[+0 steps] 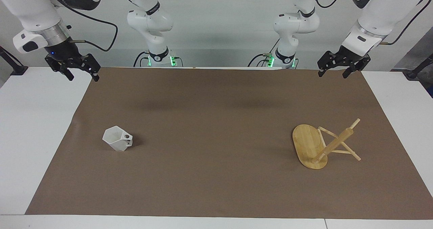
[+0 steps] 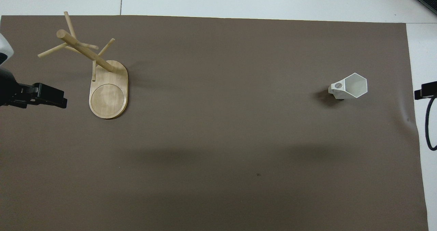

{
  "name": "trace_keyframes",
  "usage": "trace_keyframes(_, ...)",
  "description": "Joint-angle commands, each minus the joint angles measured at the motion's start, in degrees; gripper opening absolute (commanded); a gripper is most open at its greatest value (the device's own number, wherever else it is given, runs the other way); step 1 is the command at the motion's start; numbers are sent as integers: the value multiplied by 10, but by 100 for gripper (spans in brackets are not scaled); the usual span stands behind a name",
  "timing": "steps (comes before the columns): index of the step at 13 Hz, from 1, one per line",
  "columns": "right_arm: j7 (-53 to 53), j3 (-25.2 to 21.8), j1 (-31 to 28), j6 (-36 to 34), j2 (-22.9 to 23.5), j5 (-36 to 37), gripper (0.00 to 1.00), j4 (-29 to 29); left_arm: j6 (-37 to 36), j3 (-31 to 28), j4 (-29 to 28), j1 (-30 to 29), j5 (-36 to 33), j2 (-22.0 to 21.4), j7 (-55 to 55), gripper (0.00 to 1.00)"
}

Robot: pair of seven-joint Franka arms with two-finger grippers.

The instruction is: Hang cup on rack

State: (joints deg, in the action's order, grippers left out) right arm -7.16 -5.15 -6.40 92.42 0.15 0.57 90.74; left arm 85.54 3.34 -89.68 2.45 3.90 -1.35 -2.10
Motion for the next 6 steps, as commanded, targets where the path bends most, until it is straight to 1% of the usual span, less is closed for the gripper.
trace_keyframes(1, -3, 6, 0, -13, -21, 45, 100, 26, 2, 5, -8, -7, -10, -7, -1, 100)
trace_keyframes(6, -14, 7, 1, -13, -22, 33, 100, 28, 2, 5, -8, -6, -10, -7, 0, 100)
